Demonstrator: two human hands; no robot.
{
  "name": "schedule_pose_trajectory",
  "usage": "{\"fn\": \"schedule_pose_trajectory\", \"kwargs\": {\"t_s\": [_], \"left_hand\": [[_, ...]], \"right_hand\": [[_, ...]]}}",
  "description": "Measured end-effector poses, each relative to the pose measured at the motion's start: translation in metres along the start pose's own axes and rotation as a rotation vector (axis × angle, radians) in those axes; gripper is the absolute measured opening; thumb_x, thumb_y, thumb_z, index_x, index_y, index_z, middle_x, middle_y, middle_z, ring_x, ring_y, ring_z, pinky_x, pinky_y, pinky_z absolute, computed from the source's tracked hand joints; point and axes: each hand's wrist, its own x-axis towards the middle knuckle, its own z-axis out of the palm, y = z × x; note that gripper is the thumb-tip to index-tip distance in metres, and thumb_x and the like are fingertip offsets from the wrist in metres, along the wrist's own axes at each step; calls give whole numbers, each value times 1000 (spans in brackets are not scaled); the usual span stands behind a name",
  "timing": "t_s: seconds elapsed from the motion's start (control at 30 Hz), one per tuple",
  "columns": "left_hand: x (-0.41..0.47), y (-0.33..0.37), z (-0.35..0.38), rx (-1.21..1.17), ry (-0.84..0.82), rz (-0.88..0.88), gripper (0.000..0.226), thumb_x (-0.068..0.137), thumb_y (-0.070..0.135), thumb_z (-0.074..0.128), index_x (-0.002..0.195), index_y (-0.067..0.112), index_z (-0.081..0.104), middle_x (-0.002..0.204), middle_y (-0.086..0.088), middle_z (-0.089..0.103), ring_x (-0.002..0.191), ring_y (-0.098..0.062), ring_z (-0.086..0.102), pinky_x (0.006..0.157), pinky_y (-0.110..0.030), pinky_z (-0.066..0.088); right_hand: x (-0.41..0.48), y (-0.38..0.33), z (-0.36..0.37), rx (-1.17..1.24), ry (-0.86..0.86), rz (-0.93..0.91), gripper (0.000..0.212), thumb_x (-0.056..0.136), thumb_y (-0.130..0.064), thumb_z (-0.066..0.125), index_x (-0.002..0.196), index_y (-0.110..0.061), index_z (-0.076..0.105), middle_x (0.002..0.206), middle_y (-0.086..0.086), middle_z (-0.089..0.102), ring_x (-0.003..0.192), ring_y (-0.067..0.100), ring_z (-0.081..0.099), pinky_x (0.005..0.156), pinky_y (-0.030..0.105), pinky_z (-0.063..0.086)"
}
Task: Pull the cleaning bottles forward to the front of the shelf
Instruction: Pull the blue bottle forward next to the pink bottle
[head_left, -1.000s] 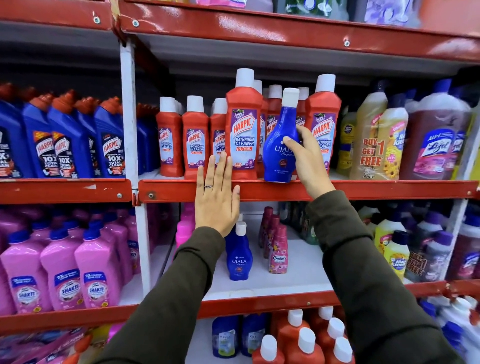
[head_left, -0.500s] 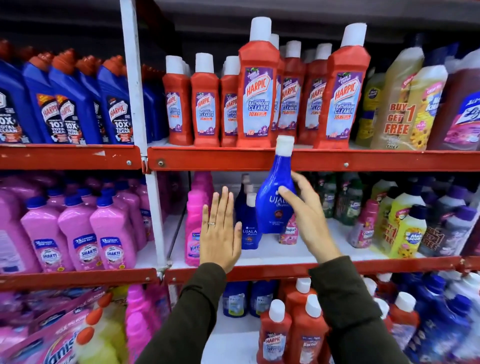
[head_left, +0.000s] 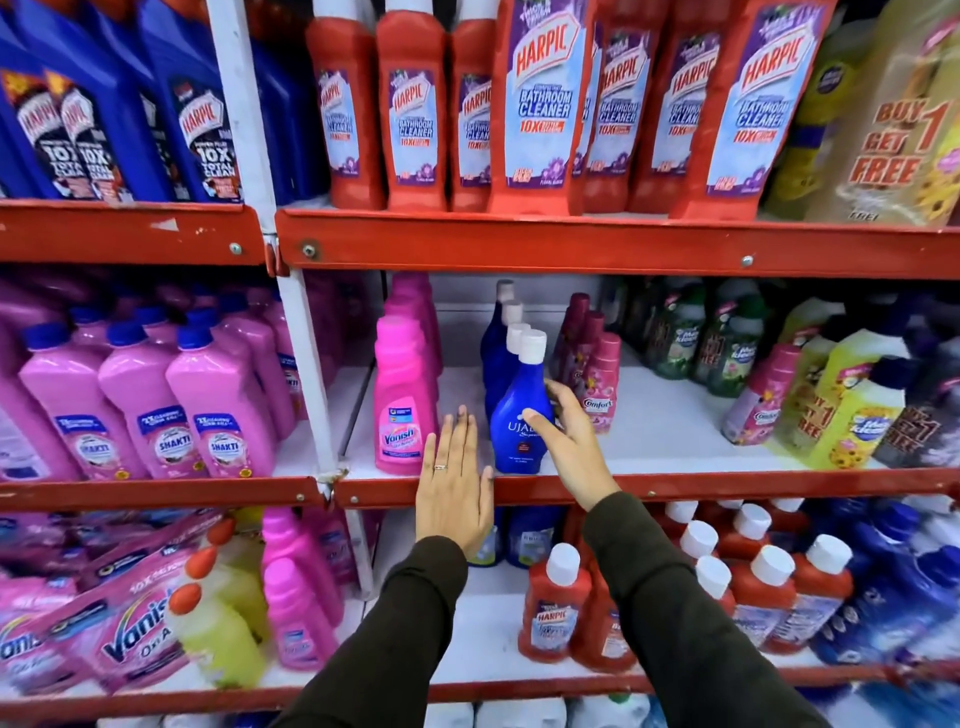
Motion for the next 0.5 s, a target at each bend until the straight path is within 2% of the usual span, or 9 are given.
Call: {"fn": "schedule_pose_trajectory", "kwargs": {"t_s": [0.07,0.17,0.2,0.27,0.37,0.5], "left_hand": [[1,0,1,10,-6,-4,65,100,32,29,158,2,23,167,-14,20,154,-28,21,122,-43,14],[1,0,2,24,-6,-8,65,100,32,29,158,2,22,167,-15,20,154,-28,21,123,-43,14],[1,1,2,26,-4,-9,65,100,32,29,158,2,22,167,-15,20,154,-28,21,123,-42,14],[1,1,2,23,-1,-11,65,99,31,29,158,2,22,167,-15,20,154,-28,22,123,-42,14],[1,1,3,28,-5,-13,66,99,31,29,158,3,22,167,-15,19,155,-28,20,124,-43,13],[2,2,4,54,-1,-19,67,99,32,31,158,2,22,167,-15,18,155,-29,19,124,-44,13]], "right_hand": [[7,5,2,2,-1,8,45,96,-17,62,139,-16,50,139,4,60,126,19,58,106,36,50],[13,10,4,3,6,16,46,96,-11,61,140,-14,48,139,3,58,121,12,57,93,12,49],[14,11,4,10,9,20,47,96,-9,61,141,-13,47,138,3,57,120,10,57,90,8,49],[16,17,4,20,4,24,47,97,-10,60,141,-14,47,140,4,57,123,14,56,93,12,50],[14,24,4,11,-27,32,48,97,-13,60,142,-16,47,142,6,56,130,19,54,106,33,50],[11,26,5,33,-45,34,49,98,-14,59,144,-19,44,143,4,54,131,17,53,106,32,50]]}}
